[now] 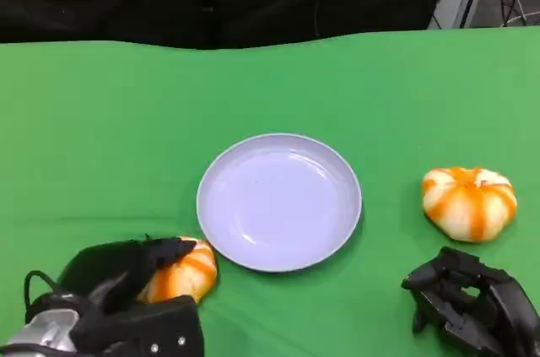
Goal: Grasp the bread from the table and place it into the plate.
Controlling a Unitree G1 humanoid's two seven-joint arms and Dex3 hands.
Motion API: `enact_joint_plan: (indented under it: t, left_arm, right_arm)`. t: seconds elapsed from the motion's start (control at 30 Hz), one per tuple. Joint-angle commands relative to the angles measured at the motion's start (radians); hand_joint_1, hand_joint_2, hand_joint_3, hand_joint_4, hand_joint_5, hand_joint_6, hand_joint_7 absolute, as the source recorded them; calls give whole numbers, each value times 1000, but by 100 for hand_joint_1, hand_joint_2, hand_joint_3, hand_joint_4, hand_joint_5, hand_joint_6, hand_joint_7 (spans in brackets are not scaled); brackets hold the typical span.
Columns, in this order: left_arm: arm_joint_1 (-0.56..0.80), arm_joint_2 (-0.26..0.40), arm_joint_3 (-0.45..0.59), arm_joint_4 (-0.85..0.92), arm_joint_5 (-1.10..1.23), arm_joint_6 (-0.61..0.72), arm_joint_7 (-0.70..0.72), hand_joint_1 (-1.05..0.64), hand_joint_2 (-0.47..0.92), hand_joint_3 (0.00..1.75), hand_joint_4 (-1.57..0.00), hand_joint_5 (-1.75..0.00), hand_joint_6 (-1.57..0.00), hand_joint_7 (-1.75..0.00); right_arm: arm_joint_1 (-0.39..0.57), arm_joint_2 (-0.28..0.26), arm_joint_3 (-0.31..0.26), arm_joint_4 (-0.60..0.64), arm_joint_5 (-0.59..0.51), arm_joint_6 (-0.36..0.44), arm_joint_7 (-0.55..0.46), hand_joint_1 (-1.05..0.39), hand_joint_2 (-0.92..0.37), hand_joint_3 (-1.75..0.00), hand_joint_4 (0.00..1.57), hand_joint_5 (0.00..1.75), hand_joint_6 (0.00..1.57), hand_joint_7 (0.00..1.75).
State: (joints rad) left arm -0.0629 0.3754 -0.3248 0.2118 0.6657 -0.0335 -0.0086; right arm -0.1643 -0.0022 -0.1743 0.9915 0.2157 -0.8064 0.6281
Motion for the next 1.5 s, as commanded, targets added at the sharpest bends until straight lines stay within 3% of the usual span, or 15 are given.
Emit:
enact_joint_plan:
  t: [0.03, 0.1, 0.2, 0.23, 0.27, 0.3, 0.37, 0.43, 0.67, 1.0, 1.17, 1.5]
  left_arm:
    - [16, -3, -10, 48, 27, -6, 78, -12, 92, 8, -74, -147, -127, -5]
    - [16, -7, -10, 60, 30, -14, 108, -14, 92, 8, -68, -166, -131, -7]
    - [18, -10, -11, 63, 31, -16, 127, -17, 92, 7, -66, -174, -135, -10]
    - [18, -10, -10, 62, 31, -15, 130, -17, 92, 7, -66, -174, -128, -27]
    - [20, -11, -9, 62, 31, -16, 133, -17, 92, 8, -67, -174, -97, -89]
    - [21, -10, -7, 63, 30, -18, 137, -16, 92, 9, -66, -175, -84, -114]
    - [24, -7, -5, 65, 36, -21, 156, -17, 92, 8, -64, -175, -69, -139]
    - [33, -7, 1, 55, 41, -14, 173, -17, 92, 7, -63, -175, -65, -146]
    - [91, 6, 35, -71, 65, 35, 190, -14, 92, 9, -65, -175, -63, -149]
    - [187, 31, 111, -345, 103, 126, 129, -11, 92, 7, -67, -175, -70, -134]
    - [213, 19, 146, -462, 131, 166, 114, -9, 92, 5, -71, -175, -82, -118]
    - [194, -7, 152, -552, 120, 155, 85, -7, 92, 8, -71, -175, -88, -110]
  right_arm:
    - [1, -10, -2, -4, 9, -8, 4, -23, -92, -40, 68, 169, 84, 97]
    - [1, -10, -2, -4, 9, -6, 5, -23, -92, -40, 68, 169, 84, 97]
    - [2, -10, -1, -8, 7, -1, 1, -24, -92, -40, 68, 169, 84, 97]
    - [2, -10, -1, -8, 6, 0, -1, -24, -92, -40, 68, 169, 84, 97]
    - [2, -9, -1, -8, 6, 0, -2, -24, -91, -40, 69, 170, 84, 97]
    - [1, -9, -1, -7, 5, -2, -3, -25, -91, -40, 69, 170, 84, 97]
    - [0, -7, -1, -7, 8, -1, -1, -24, -91, -40, 68, 171, 84, 97]
    - [-1, -7, -1, -6, 7, -1, -1, -25, -91, -40, 68, 171, 84, 97]
    - [-1, -10, 0, -3, 7, -3, 2, -25, -91, -40, 68, 171, 84, 97]
    - [-1, -8, -2, -4, 11, 3, 7, -23, -91, -41, 67, 171, 84, 97]
    - [-4, -9, -2, 1, 9, -1, 10, -24, -91, -41, 67, 170, 84, 97]
    - [-9, -10, -2, 10, 5, -5, 8, -24, -92, -40, 67, 170, 84, 97]
